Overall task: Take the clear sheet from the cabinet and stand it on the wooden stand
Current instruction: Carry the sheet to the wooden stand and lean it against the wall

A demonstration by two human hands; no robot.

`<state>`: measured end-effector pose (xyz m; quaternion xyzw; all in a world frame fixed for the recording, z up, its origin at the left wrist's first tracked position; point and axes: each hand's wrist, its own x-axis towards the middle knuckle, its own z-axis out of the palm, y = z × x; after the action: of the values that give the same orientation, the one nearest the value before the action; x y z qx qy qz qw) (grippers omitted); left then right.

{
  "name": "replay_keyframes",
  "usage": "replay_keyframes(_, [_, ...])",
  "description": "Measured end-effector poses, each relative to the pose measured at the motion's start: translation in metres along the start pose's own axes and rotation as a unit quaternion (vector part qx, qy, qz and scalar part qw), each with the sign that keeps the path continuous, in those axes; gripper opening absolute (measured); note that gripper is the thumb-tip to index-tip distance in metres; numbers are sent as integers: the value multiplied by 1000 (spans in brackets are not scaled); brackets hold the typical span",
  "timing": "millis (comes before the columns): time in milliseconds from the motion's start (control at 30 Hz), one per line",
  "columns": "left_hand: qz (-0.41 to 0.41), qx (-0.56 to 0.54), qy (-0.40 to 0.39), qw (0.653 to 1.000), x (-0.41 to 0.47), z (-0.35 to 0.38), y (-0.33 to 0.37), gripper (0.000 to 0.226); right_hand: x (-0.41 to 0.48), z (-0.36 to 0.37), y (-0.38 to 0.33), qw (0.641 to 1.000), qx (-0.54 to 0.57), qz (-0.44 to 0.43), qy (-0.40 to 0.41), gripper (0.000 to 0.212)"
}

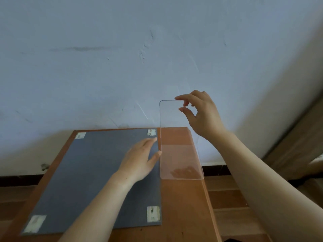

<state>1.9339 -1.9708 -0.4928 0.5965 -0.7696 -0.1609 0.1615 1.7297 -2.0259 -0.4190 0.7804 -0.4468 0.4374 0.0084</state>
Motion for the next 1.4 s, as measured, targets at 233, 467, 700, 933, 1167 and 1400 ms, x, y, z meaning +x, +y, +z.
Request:
replay_keyframes(233, [8,18,-11,1000,-7,9,15,55,-1,3,-2,1000,-10,-7,3,28])
replay_keyframes(467, [22,40,-8,999,-14,10,23,56,-4,-14,-13,998,-27,1,56,37])
replay_keyframes(700, [76,8,-32,997,-15,3,30,55,-42,-37,-21,996,-38,53,64,41])
replay_keyframes(933, [84,10,-44,995,-15,25,16,58,-100,-11,-22,985,-16,106,-136,43])
replay_keyframes(1167, [87,36,-16,995,-18,45,-1,62,-124,16,-5,950,-24,179,-255,57])
replay_keyframes(1400, [85,27,-3,996,-18,47,-1,52,-121,21,-5,936,-54,174,-303,55])
